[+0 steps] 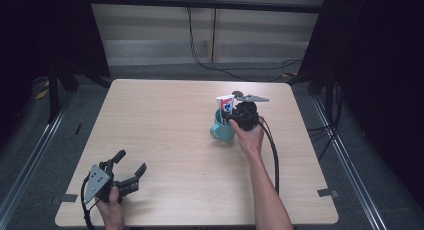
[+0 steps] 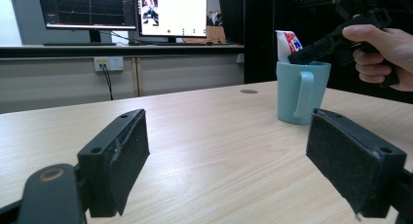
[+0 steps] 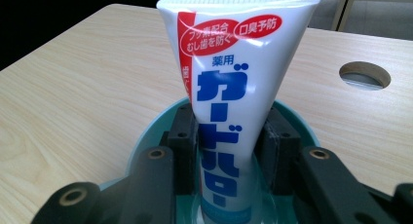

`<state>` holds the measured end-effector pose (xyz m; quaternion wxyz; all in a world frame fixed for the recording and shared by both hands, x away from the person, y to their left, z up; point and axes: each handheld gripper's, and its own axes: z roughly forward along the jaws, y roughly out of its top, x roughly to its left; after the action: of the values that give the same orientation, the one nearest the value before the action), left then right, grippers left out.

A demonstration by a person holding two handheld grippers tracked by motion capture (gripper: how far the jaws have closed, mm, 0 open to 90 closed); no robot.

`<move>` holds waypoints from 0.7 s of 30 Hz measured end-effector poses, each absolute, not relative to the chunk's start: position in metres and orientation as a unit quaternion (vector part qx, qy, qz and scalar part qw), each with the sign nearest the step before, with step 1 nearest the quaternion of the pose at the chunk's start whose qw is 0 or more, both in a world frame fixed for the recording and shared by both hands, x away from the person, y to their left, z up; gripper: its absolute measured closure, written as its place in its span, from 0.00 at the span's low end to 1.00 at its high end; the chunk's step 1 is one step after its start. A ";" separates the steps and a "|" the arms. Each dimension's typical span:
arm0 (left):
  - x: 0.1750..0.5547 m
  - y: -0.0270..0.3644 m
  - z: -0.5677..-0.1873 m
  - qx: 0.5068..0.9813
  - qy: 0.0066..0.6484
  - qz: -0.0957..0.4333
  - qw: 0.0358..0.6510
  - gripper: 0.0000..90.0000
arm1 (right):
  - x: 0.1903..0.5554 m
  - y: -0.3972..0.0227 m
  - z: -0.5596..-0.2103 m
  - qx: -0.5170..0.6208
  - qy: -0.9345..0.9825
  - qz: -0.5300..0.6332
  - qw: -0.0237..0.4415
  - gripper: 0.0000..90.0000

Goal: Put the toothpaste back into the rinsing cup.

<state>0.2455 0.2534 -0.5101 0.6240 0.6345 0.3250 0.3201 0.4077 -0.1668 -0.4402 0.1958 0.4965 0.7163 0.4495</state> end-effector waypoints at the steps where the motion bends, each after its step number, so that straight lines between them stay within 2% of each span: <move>1: 0.246 0.253 -0.510 0.634 0.325 0.320 0.624 0.17 | 0.408 -0.167 -0.440 0.496 0.716 0.450 0.196 0.70; 7: 0.246 0.253 -0.510 0.634 0.326 0.318 0.626 0.17 | 0.406 -0.165 -0.439 0.497 0.713 0.455 0.193 0.64; 17: 0.246 0.253 -0.510 0.634 0.326 0.321 0.624 0.17 | 0.404 -0.168 -0.432 0.493 0.708 0.461 0.208 0.45; 18: 0.245 0.253 -0.510 0.633 0.327 0.319 0.624 0.17 | 0.404 -0.168 -0.431 0.492 0.708 0.463 0.207 0.39; 21: 0.246 0.253 -0.510 0.633 0.327 0.321 0.624 0.17 | 0.403 -0.169 -0.430 0.490 0.708 0.467 0.200 0.35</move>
<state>0.2455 0.2532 -0.5101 0.6241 0.6330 0.3273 0.3205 0.4030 -0.1685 -0.4299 0.1999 0.4900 0.7083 0.4671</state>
